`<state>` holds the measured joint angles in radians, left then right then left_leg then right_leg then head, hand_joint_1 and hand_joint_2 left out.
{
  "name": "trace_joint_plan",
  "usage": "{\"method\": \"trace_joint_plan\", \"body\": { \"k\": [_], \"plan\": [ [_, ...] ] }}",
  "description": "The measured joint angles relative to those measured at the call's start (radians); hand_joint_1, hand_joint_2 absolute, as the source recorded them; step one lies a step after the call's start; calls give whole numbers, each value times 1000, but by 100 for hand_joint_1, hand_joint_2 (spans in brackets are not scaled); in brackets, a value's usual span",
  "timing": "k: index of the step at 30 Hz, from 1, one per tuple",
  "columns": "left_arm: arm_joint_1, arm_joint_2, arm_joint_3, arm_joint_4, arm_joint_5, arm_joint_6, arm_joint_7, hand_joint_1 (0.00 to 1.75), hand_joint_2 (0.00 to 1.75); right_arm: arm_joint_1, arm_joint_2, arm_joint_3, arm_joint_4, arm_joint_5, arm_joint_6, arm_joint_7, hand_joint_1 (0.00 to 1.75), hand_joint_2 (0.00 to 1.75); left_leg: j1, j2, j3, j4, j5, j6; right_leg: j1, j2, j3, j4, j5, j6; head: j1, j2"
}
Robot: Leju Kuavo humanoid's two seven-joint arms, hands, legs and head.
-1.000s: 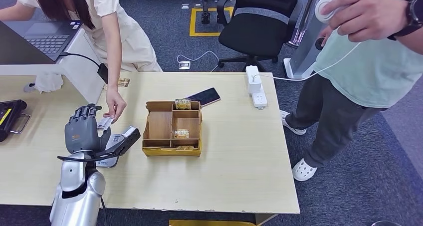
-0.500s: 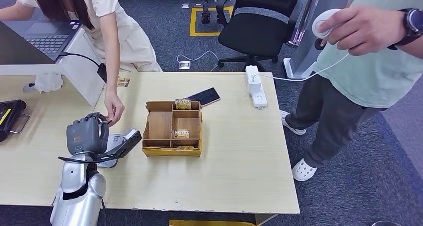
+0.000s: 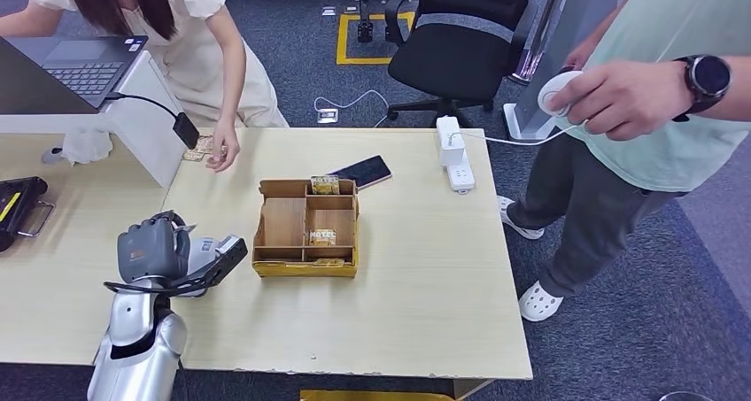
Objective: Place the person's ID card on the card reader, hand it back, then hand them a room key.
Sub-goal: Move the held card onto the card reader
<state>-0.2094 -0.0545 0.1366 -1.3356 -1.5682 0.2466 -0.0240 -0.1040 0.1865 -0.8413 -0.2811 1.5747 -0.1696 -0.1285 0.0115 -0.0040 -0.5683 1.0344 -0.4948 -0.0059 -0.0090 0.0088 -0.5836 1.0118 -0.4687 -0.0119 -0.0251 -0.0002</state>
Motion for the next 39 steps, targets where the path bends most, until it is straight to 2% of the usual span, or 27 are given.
{"method": "trace_joint_plan", "body": {
  "k": [6,14,15,18,21,23,28,39],
  "plan": [
    [0,16,0,61,0,-2,35,175,175,-1,0,-1,0,0,0,-2,0,175,0,0,0,0,0,0,0,0,0,0,0,0,0,0],
    [-19,72,-30,181,-2,6,160,175,175,-5,0,-1,-1,0,1,-5,0,175,0,0,1,0,0,0,0,0,1,0,0,0,0,0],
    [-22,80,-37,200,-2,4,166,169,175,-6,0,-1,-1,0,1,-6,0,175,0,0,2,0,0,0,0,1,1,0,0,0,0,0],
    [-25,102,-55,248,-2,-11,170,159,175,-7,0,-2,-1,0,3,-8,0,175,0,0,2,0,0,0,0,0,1,0,0,0,0,0],
    [-32,129,-88,284,-2,-30,170,172,175,-10,0,-2,-1,0,5,-10,0,175,0,0,2,0,1,-1,0,-1,2,0,0,0,0,0],
    [-42,141,-105,306,-2,-37,155,173,175,-13,0,-2,-1,0,5,-12,0,175,0,-1,3,0,1,0,0,-1,4,0,0,0,0,0],
    [-62,153,-111,346,-2,-43,122,173,175,-17,0,-2,-1,0,5,-13,0,175,-1,-1,7,-1,1,0,0,-2,7,0,0,0,0,0],
    [-75,158,-114,373,-2,-44,120,172,175,-18,0,-2,-1,0,5,-13,0,175,0,-1,10,-1,2,-1,0,-2,10,1,1,-2,0,0]
  ]
}}
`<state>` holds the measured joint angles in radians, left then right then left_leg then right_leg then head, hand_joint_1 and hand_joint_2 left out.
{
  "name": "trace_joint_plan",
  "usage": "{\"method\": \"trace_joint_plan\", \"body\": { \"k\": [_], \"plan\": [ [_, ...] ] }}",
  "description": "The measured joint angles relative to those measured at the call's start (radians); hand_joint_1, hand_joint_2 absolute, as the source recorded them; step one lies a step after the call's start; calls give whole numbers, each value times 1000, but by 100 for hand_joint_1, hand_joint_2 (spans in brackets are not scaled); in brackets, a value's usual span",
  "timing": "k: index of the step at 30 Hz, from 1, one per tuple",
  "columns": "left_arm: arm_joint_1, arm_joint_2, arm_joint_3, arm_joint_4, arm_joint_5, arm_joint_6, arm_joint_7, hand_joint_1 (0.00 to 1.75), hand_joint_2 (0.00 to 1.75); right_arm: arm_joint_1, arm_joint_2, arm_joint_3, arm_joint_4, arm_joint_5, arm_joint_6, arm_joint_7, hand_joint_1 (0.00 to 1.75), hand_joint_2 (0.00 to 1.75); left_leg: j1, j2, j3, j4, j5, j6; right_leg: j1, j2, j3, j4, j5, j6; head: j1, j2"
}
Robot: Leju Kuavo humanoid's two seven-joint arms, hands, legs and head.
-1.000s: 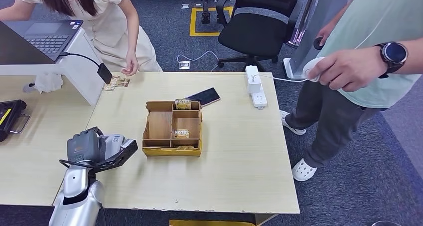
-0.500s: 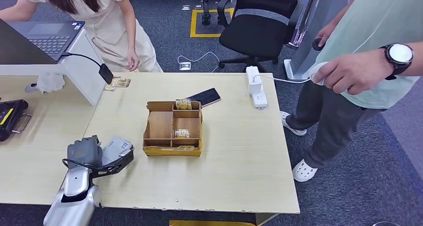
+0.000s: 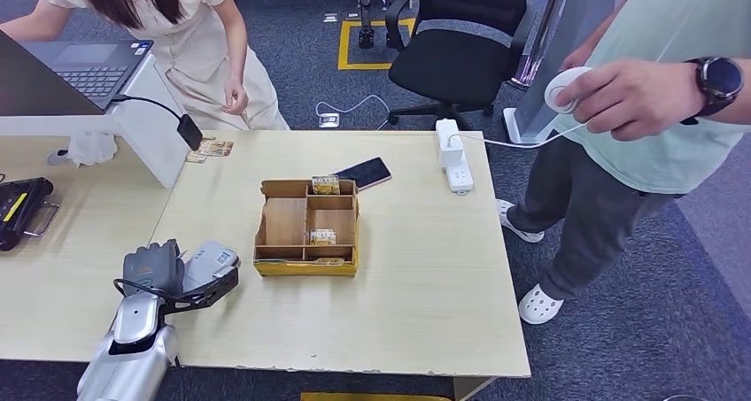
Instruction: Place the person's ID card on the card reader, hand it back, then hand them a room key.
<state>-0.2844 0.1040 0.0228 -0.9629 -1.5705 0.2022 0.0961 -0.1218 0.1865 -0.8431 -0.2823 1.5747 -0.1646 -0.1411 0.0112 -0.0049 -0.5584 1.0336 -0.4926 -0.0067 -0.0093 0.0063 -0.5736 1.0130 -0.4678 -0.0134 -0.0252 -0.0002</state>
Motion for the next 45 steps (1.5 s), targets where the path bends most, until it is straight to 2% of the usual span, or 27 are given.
{"method": "trace_joint_plan", "body": {
  "k": [8,10,15,18,23,27,33,42,45],
  "plan": [
    [-1,2,0,6,0,3,-49,173,175,-1,0,0,0,0,0,-5,0,175,0,-1,0,0,0,0,0,-1,1,0,0,0,0,0],
    [-1,2,0,6,1,11,-56,169,175,-2,0,0,0,0,0,-5,0,175,0,-1,0,0,1,0,0,-1,1,0,0,0,0,0],
    [7,-5,7,-2,1,84,-65,175,175,-1,0,0,0,0,-2,-4,0,175,0,-2,0,0,2,1,0,-1,0,0,0,0,0,0],
    [21,-28,37,-48,8,112,-108,175,175,0,0,0,0,0,-4,-4,0,175,0,-1,-2,0,3,0,0,-1,-2,0,2,0,0,0],
    [26,-61,101,-167,63,83,-210,175,175,1,0,0,0,0,-4,-4,0,175,0,-1,-5,0,3,0,0,0,-5,0,2,1,0,0],
    [26,-72,124,-241,120,55,-256,175,175,2,0,0,0,0,-4,-5,0,175,0,-1,-6,0,3,0,0,0,-6,0,2,1,0,0],
    [34,-86,129,-315,157,39,-276,173,175,2,0,0,0,0,-4,-4,0,175,0,-1,-7,0,3,0,0,0,-7,0,2,1,0,0],
    [41,-91,129,-356,171,35,-287,175,175,2,0,0,0,0,-4,-5,0,175,0,-1,-8,0,3,0,0,0,-7,0,2,1,0,0],
    [50,-89,129,-363,214,-3,-304,175,175,2,0,0,0,0,-3,-6,0,175,0,-1,-8,0,3,0,0,0,-7,0,2,1,0,0]
  ]
}}
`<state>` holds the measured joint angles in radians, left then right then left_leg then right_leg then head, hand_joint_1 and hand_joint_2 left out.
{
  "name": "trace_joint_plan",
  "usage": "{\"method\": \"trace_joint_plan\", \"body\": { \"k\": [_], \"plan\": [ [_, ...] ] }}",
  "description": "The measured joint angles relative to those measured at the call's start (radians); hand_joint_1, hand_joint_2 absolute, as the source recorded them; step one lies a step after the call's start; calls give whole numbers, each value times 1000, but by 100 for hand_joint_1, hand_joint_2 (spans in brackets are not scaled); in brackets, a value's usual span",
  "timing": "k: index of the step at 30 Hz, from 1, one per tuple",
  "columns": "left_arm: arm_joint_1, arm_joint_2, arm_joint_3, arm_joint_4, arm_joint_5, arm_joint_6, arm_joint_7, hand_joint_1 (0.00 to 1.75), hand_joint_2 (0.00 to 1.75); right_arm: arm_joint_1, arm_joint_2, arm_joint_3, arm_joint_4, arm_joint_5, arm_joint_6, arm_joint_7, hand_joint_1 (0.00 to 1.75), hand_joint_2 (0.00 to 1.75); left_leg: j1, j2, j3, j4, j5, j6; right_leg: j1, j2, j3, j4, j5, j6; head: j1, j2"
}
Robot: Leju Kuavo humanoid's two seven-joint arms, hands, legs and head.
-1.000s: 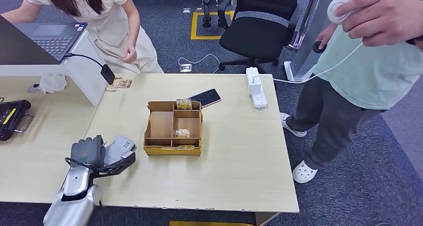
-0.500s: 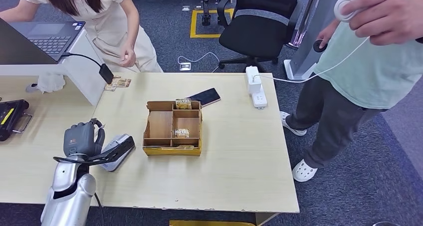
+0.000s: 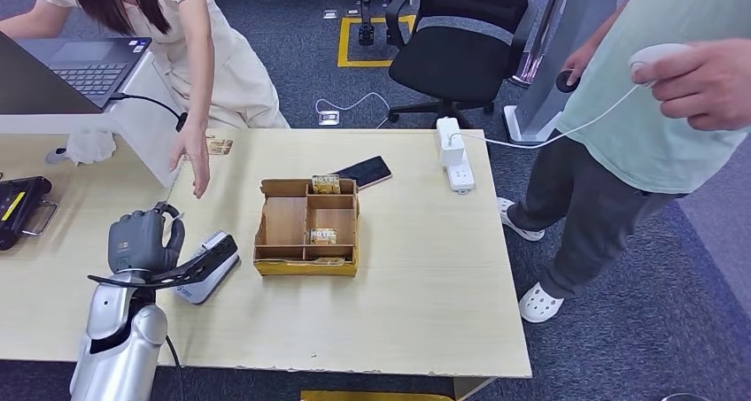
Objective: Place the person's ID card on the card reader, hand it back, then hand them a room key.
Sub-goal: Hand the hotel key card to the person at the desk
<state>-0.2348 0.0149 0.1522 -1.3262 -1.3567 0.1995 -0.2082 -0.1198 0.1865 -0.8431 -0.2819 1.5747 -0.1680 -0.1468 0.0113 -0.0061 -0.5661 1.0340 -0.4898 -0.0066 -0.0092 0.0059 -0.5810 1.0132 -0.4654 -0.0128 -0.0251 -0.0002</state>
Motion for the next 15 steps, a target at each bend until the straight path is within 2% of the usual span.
{"method": "trace_joint_plan", "body": {
  "k": [5,11,15],
  "plan": [
    [48,20,0,-1,148,-104,-64,175,175,0,0,0,0,-2,0,-7,0,175,0,1,-1,0,0,0,0,1,-1,0,0,0,0,0],
    [192,74,0,-12,290,-163,-126,175,175,7,-2,-1,0,-12,-1,-18,0,175,0,3,-1,0,-1,0,0,4,-3,0,-1,0,0,0],
    [257,99,0,-41,344,-199,-144,175,175,7,-3,-1,0,-11,-1,-18,0,175,0,3,-2,-1,-2,0,0,3,-2,0,-1,0,0,0]
  ]
}}
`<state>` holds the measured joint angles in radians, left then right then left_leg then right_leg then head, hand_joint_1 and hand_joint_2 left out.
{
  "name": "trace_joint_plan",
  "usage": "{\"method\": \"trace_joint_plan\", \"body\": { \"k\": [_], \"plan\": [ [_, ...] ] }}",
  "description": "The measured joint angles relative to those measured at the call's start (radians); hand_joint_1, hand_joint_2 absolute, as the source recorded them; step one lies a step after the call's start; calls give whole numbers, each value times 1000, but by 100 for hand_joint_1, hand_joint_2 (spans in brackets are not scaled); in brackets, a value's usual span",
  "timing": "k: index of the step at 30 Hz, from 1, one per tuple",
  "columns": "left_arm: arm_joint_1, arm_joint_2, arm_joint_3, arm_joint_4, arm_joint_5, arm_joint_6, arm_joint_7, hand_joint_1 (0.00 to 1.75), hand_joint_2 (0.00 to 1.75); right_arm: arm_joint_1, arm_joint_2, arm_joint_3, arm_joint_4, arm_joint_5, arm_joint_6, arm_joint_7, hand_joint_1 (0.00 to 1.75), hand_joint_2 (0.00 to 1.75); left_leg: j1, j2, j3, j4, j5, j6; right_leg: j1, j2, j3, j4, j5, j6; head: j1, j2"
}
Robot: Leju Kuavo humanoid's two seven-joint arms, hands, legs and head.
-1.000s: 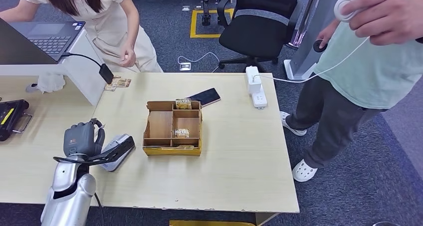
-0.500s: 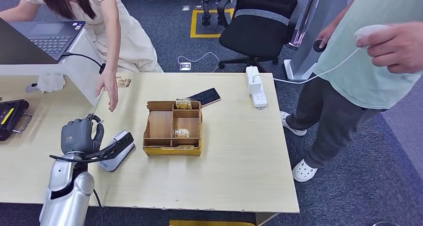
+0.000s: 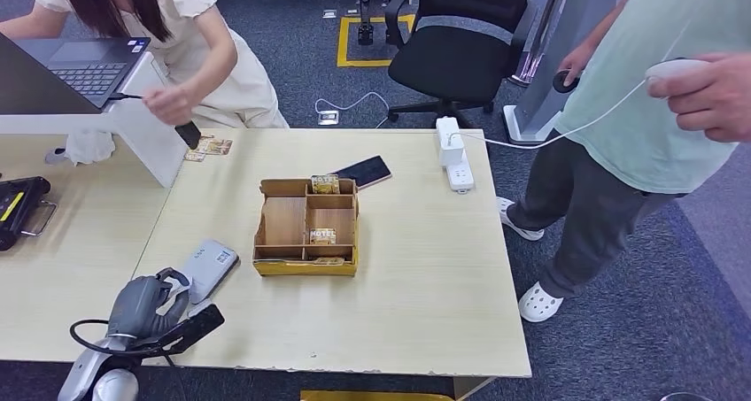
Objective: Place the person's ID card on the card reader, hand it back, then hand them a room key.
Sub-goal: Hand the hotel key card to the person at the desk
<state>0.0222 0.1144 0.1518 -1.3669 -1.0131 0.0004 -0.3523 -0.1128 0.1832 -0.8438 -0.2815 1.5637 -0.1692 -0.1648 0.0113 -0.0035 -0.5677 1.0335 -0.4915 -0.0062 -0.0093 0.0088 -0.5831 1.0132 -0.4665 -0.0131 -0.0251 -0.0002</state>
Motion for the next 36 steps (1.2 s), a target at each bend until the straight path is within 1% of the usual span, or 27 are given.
{"method": "trace_joint_plan", "body": {
  "k": [5,12,29,36],
  "plan": [
    [64,19,0,-40,35,-44,-5,175,175,0,-2,0,0,2,0,0,0,175,0,0,0,0,0,0,0,0,0,0,0,0,0,0],
    [113,20,-1,-46,27,-54,9,175,175,-2,-4,0,1,-2,1,0,0,175,0,0,1,0,0,0,0,0,0,0,0,0,0,0],
    [124,12,-3,-44,35,-53,5,175,175,-4,-5,0,1,-2,1,0,0,175,0,-1,0,0,0,0,0,-1,0,0,0,0,0,0],
    [113,-5,-10,-28,43,-10,-2,175,175,-8,-5,0,1,-2,0,0,0,175,0,-1,1,0,0,0,0,-1,0,0,1,0,0,0]
  ]
}}
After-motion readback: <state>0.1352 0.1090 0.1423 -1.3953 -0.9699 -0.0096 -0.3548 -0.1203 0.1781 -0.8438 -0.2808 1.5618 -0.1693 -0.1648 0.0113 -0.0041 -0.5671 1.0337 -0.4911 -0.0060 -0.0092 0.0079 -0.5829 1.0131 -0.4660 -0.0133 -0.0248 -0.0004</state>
